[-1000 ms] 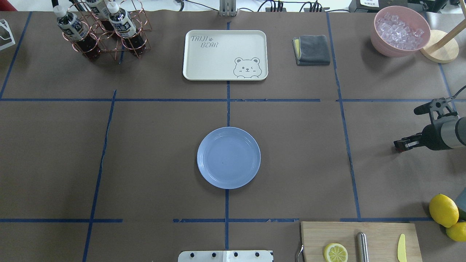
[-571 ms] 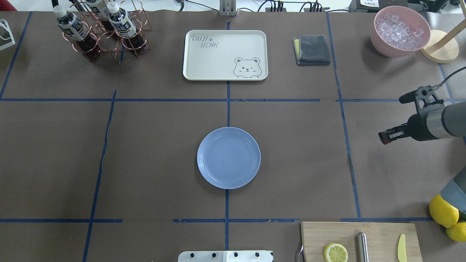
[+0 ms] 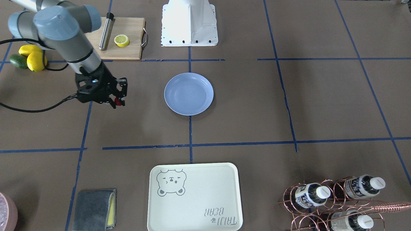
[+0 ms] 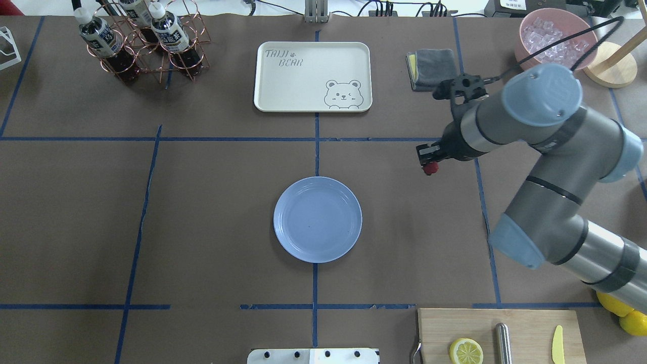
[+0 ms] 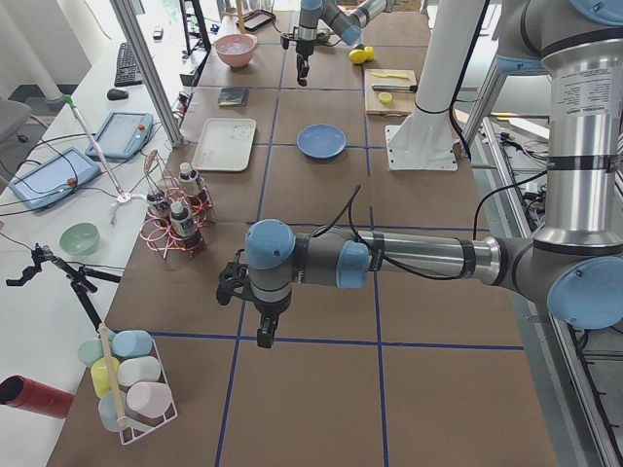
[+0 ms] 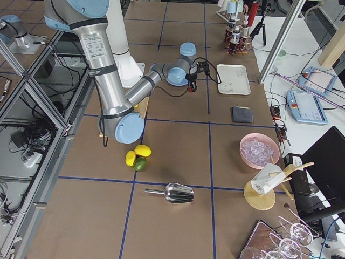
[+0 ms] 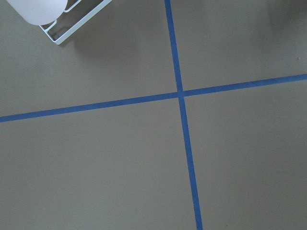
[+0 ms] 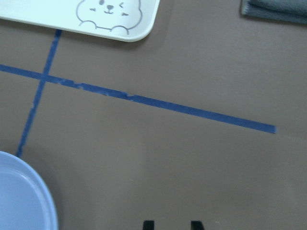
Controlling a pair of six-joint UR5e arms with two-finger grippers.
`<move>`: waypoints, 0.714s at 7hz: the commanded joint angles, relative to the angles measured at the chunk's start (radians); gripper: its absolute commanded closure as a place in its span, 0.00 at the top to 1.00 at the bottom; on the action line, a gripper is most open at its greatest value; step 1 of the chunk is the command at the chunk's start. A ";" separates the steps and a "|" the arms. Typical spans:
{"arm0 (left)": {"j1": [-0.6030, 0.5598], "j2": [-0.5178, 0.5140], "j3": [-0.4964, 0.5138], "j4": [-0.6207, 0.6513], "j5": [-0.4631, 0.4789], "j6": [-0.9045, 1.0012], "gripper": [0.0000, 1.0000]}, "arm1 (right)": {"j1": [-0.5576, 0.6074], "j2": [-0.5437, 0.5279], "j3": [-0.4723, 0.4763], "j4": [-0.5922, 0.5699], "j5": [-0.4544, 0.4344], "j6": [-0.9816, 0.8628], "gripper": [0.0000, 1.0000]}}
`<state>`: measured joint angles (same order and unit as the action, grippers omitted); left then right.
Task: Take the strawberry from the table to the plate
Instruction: 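Carry the strawberry with the right gripper over the blue plate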
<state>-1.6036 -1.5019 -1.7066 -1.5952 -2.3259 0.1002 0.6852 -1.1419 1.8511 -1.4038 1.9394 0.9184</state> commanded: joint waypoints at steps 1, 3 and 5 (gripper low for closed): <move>0.001 -0.001 -0.007 -0.002 -0.001 0.001 1.00 | -0.148 0.262 -0.172 -0.075 -0.175 0.167 0.00; 0.001 -0.001 -0.002 -0.006 -0.082 0.000 1.00 | -0.270 0.346 -0.300 -0.070 -0.322 0.262 0.00; 0.001 0.000 0.002 -0.005 -0.089 0.001 1.00 | -0.312 0.346 -0.319 -0.043 -0.347 0.270 0.00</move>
<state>-1.6030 -1.5031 -1.7055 -1.6008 -2.4040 0.1009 0.4057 -0.8033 1.5494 -1.4584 1.6153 1.1760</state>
